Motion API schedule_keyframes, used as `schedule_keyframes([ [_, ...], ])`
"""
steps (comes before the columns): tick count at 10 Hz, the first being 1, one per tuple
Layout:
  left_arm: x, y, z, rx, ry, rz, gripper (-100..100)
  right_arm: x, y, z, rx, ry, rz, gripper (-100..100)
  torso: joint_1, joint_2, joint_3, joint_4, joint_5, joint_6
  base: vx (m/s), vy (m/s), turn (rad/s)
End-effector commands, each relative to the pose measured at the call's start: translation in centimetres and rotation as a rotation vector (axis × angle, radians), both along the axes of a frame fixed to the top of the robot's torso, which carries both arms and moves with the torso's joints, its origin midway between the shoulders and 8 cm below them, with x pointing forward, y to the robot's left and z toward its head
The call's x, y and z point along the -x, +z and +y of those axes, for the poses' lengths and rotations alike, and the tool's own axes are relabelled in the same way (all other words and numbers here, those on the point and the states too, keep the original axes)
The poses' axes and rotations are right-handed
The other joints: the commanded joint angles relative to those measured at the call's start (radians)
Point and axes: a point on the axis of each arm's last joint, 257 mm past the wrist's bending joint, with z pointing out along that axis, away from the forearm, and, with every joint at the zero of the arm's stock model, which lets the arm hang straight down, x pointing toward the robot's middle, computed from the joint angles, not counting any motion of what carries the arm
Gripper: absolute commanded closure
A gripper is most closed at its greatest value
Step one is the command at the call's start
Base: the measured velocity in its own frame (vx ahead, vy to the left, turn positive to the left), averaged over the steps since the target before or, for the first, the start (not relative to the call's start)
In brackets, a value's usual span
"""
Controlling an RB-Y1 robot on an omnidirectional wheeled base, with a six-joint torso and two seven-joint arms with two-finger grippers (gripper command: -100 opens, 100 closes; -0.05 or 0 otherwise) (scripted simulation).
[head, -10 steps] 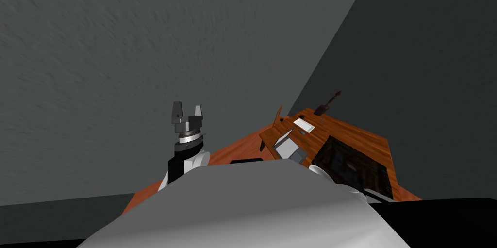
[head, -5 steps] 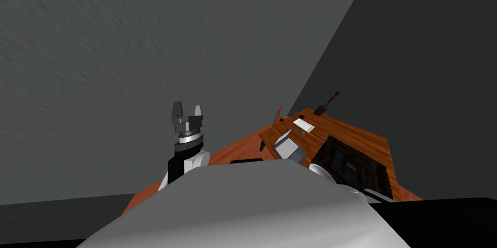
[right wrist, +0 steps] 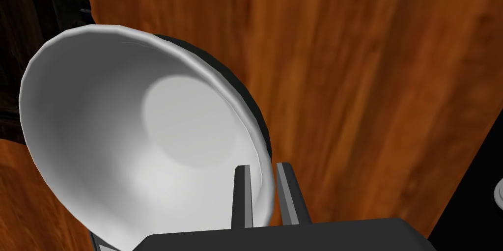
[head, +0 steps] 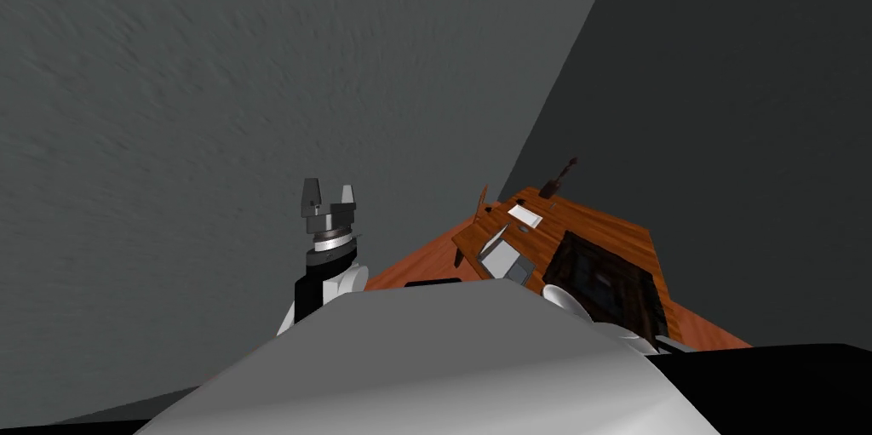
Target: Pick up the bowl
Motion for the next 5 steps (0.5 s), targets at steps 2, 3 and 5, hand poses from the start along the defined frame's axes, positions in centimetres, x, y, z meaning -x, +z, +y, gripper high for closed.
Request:
schedule_keyframes([
  [2,0.00,0.00,0.00,0.000,0.000,0.000,0,-0.44,0.85,-0.68,-0.002,0.047,-0.001,100,0.001,0.001,0.000,0.000,0.000,0.001,0.071,0.056,-0.150],
  [3,0.00,0.00,0.00,0.000,0.000,0.000,0,-0.44,0.85,-0.68,-0.002,0.047,-0.001,100,0.001,0.002,0.001,0.000,0.001,0.001,0.042,0.031,-0.053],
  [5,0.00,0.00,0.00,0.000,0.000,0.000,0,-0.37,0.73,-0.59,-0.003,0.047,-0.001,0,-0.001,0.004,0.002,0.001,0.001,0.000,0.007,0.006,-0.001],
])
